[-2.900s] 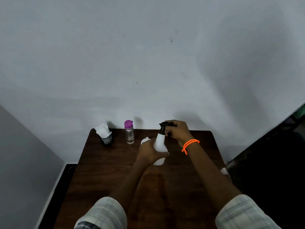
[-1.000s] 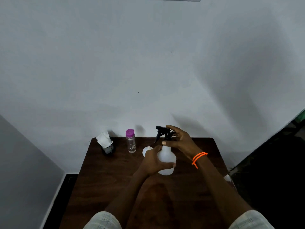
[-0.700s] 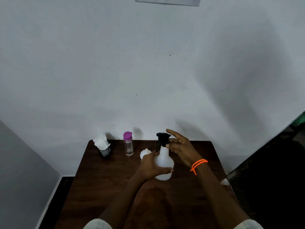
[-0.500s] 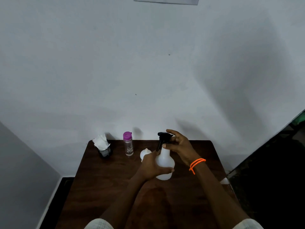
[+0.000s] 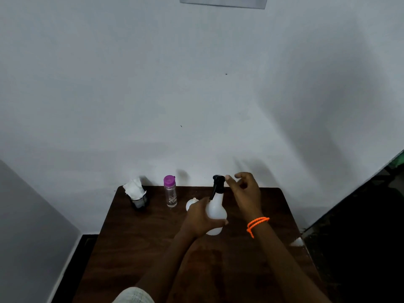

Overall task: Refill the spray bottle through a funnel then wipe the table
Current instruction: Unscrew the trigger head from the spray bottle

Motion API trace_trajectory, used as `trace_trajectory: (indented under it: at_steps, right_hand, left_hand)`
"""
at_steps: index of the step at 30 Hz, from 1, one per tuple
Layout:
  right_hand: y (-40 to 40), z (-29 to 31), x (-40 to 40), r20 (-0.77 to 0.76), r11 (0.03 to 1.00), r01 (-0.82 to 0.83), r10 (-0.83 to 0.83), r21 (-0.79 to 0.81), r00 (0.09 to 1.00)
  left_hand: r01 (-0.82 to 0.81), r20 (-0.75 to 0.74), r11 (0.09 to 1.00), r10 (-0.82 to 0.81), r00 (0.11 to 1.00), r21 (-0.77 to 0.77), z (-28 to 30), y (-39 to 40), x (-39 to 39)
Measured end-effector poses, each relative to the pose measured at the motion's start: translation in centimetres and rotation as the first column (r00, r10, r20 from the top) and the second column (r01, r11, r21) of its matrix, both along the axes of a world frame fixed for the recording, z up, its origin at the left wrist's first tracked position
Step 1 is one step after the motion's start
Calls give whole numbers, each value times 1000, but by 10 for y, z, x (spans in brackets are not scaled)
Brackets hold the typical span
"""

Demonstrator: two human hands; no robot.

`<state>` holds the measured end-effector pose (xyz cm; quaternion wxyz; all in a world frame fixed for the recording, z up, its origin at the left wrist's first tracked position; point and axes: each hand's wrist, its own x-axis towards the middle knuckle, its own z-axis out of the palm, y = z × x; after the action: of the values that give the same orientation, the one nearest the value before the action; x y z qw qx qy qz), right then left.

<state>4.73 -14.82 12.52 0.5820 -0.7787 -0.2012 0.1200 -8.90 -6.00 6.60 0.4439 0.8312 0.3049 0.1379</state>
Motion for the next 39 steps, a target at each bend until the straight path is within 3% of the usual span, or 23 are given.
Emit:
trace_trajectory:
  at_steps: [3,6,11,16,19,24,29,35,39]
  right_hand:
    - [5,0,-21,203,996,64,-51,-55,978]
    - [10,-3,-34,171,992,37,-16,-121,985]
    - [4,-5,-22,33,1000,11,-11,23,999]
    - [-10,-5,7,28,997,-81,80,3,996]
    - [-11,-6,17,113,990,-95,107,-105,988]
    - [-6,-10,-1,275,981,90,-40,-174,961]
    - [0,-9,-28,85,998,59,-58,-17,995]
    - [10,-10,-31,33,1000,-1,2,-16,999]
    - [13,-4,-14,4,996,-91,91,22,996]
  left_hand:
    - [-11,-28,999,12,1000,30,-3,-1,3]
    - [8,-18,998,-7,1000,58,-7,-3,5]
    - [0,49,1000,-1,999,10,-1,-5,0]
    - [-18,90,1000,20,996,-22,0,-3,-5]
    - [4,112,1000,-2,994,-20,2,-3,-8]
    - [24,128,1000,-22,992,-14,4,-6,-10]
    - [37,166,999,-38,985,7,1,-7,-11]
    - [78,201,997,-77,977,4,2,-7,-14]
    - [17,191,999,-11,982,-29,-3,-4,-22]
